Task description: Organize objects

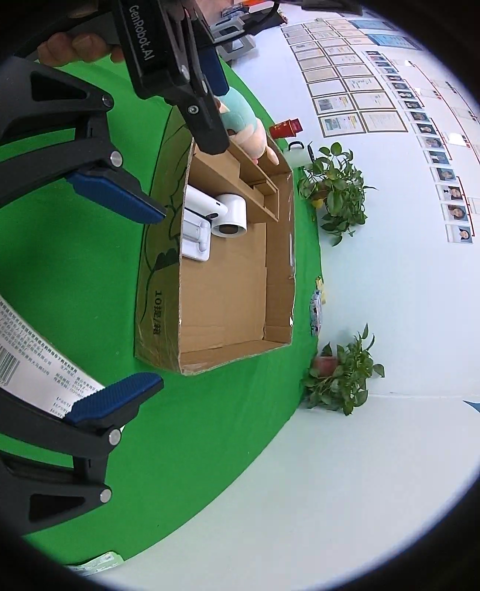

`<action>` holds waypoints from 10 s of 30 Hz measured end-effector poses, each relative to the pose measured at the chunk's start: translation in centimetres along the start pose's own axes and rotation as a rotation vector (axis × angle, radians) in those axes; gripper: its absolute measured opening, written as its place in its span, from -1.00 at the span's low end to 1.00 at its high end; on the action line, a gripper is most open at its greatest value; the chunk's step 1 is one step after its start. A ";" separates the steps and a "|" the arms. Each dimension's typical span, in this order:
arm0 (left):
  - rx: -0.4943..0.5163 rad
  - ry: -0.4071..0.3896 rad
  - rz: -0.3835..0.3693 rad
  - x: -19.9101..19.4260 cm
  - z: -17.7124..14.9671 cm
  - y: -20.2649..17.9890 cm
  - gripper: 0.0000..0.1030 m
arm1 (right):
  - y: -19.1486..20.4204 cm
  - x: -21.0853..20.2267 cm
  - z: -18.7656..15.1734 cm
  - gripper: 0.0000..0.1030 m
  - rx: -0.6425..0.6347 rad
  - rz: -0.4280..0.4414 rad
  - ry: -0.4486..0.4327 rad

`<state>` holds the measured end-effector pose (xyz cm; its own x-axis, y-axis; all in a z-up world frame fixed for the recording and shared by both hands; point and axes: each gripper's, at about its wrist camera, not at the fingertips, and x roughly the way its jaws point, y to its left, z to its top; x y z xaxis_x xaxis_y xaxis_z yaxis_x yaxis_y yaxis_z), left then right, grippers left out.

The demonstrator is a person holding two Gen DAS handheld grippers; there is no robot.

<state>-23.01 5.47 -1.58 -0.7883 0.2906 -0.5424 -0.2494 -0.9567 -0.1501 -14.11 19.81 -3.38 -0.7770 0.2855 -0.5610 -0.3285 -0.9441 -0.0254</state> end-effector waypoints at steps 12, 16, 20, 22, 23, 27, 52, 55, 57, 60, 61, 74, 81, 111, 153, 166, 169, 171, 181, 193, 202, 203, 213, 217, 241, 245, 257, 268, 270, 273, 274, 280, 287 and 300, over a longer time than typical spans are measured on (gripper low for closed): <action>-0.012 -0.100 0.055 -2.7 -1.0 -0.6 0.84 | -0.1 -1.6 -1.5 0.61 -0.007 -0.022 -0.041; -0.006 -0.091 0.066 -2.9 -1.3 -0.8 0.94 | -0.3 -1.9 -1.8 0.61 -0.006 0.005 -0.060; 0.008 -0.034 0.037 -2.0 -2.3 -1.1 0.94 | -1.6 -0.9 -3.9 0.60 -0.009 -0.033 -0.016; 0.022 0.017 0.014 -1.0 -3.1 -1.4 0.94 | -3.2 0.3 -5.5 0.60 0.034 -0.108 0.069; 0.024 0.034 0.002 -0.5 -3.5 -1.5 0.94 | -4.3 0.8 -6.3 0.60 0.082 -0.125 0.115; 0.036 0.101 -0.053 1.5 -5.0 -2.4 0.94 | -6.8 1.8 -7.9 0.62 0.191 -0.135 0.196; -0.090 0.313 -0.285 5.2 -8.9 0.3 0.93 | -2.0 3.5 -8.5 0.42 0.140 0.131 0.363; -0.182 0.372 -0.369 6.1 -9.3 1.8 0.91 | 0.9 3.3 -8.7 0.42 0.055 0.261 0.377; -0.259 0.416 -0.450 6.8 -9.7 2.9 0.91 | 2.0 3.3 -8.8 0.45 0.028 0.320 0.384; -0.329 0.461 -0.541 7.7 -10.2 3.8 0.91 | 2.6 2.7 -8.8 0.58 0.003 0.332 0.370; -0.349 0.465 -0.569 7.8 -10.2 4.0 0.90 | 2.7 2.4 -8.8 0.59 -0.008 0.324 0.358; -0.466 0.516 -0.756 9.0 -9.9 5.0 0.68 | 4.9 0.3 -9.5 0.35 -0.117 0.200 0.343; -0.484 0.519 -0.748 9.9 -9.3 6.0 0.52 | 2.5 0.2 -9.3 0.31 0.030 0.272 0.365; -0.439 0.558 -0.649 14.4 -5.3 12.6 -0.22 | -0.4 0.9 -8.9 0.30 0.264 0.451 0.375; -0.282 0.433 -0.528 26.2 19.7 6.0 -0.29 | -2.2 10.0 7.4 0.21 0.094 0.436 0.266; -0.386 0.547 -0.498 39.5 19.3 8.6 -0.27 | -2.0 17.5 8.1 0.26 0.080 0.444 0.386; -0.374 0.569 -0.478 40.4 18.8 8.3 -0.27 | -2.4 18.4 7.4 0.26 0.102 0.438 0.408; -0.376 0.591 -0.469 41.5 18.5 8.1 -0.27 | -2.6 19.1 7.1 0.26 0.117 0.437 0.426; -0.407 0.702 -0.418 45.8 17.6 7.6 -0.21 | -2.7 20.8 5.4 0.26 0.114 0.417 0.508; -0.436 0.713 -0.414 48.1 19.4 7.5 -0.13 | -1.9 21.4 4.8 0.26 0.090 0.341 0.519; -0.447 0.673 -0.400 47.5 20.1 7.5 -0.13 | -1.9 21.7 5.2 0.37 0.093 0.343 0.538; -0.450 0.670 -0.405 47.6 20.2 7.4 -0.13 | -1.8 21.7 5.3 0.37 0.089 0.337 0.534; -0.433 0.622 -0.417 44.3 18.6 10.4 -0.13 | -1.6 21.1 4.9 0.27 0.074 0.275 0.537; -0.387 0.576 -0.399 38.3 16.9 12.2 -0.13 | -1.3 20.7 4.5 0.34 0.096 0.305 0.571; 0.030 -0.055 0.148 21.4 10.9 12.5 0.81 | 2.5 10.6 0.9 0.80 -0.005 0.001 -0.041; 0.027 -0.044 0.200 22.9 9.1 12.3 0.82 | 2.9 10.4 0.5 0.95 -0.026 -0.022 -0.081; 0.072 -0.042 0.300 24.0 7.5 12.8 0.99 | 2.6 10.3 0.4 0.99 -0.018 0.000 -0.077; 0.069 -0.034 0.294 24.1 7.6 13.0 0.99 | 2.6 10.3 0.4 0.99 -0.020 -0.001 -0.078; 0.070 -0.033 0.296 24.2 7.6 13.0 0.99 | 2.5 10.3 0.4 0.99 -0.020 -0.001 -0.078; 0.070 -0.033 0.296 24.3 7.6 12.9 0.99 | 2.6 10.3 0.4 0.99 -0.022 -0.005 -0.077; 0.071 -0.033 0.297 24.4 7.6 12.9 0.99 | 2.6 10.3 0.4 0.99 -0.024 -0.006 -0.077; 0.071 -0.033 0.297 24.5 7.7 12.9 0.99 | 2.5 10.1 0.4 0.99 -0.021 0.001 -0.079; 0.070 -0.033 0.297 24.5 7.7 12.9 0.99 | 2.6 10.0 0.4 1.00 -0.022 0.001 -0.078; 0.070 -0.033 0.297 24.6 7.7 12.9 0.99 | 2.6 10.0 0.4 1.00 -0.022 0.001 -0.078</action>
<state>-49.90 0.45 -10.50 -0.8503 -0.0002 -0.5264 -0.0426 -0.9967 0.0691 -22.98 20.23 -8.72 -0.8169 0.2961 -0.4950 -0.3171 -0.9474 -0.0434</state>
